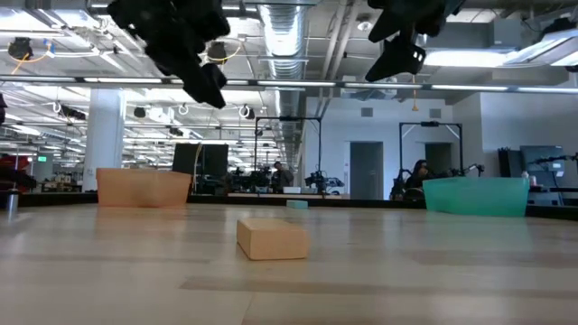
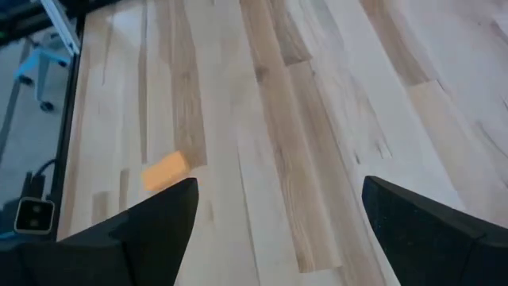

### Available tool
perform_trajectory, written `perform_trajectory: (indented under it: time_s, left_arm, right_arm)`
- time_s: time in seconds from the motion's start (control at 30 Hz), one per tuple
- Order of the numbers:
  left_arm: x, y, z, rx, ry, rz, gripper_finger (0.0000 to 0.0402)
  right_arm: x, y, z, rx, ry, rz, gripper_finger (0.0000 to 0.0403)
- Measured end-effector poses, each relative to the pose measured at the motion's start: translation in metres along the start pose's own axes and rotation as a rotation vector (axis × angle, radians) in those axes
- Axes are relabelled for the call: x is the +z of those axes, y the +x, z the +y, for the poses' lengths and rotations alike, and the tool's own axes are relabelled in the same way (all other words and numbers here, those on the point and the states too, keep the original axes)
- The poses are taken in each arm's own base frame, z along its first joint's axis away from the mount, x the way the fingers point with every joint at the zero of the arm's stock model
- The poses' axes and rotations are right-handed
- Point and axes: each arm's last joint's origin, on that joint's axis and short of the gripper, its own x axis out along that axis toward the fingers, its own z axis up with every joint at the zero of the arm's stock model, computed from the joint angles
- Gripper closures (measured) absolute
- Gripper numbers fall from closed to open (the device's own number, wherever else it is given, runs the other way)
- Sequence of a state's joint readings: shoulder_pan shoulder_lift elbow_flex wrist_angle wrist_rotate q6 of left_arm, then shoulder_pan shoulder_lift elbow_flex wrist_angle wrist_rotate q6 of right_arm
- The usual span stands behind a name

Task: Sort & place blocks by color
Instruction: Put the orange block into the white bin

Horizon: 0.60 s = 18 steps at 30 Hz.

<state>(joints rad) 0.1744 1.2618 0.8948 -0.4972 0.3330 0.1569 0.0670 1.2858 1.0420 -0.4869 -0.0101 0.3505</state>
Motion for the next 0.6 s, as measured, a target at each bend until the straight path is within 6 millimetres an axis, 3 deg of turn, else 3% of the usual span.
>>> perform_trajectory:
  time_s: [0.2, 0.37, 0.6]
  left_arm:
    - [0.005, 0.046, -0.043, -0.104, 0.236, 0.039, 0.0175]
    - [0.01, 0.087, -0.061, -0.194, 0.292, 0.049, 0.0175]
    - [0.027, 0.136, -0.083, -0.273, 0.504, 0.116, 0.0175]
  right_arm:
    - [-0.001, 0.0, 0.0, 0.013, -0.011, 0.019, 0.0025]
    - [-0.007, 0.0, -0.001, -0.003, -0.009, 0.075, 0.0025]
    - [-0.017, -0.001, -0.003, -0.008, 0.036, 0.19, 0.0025]
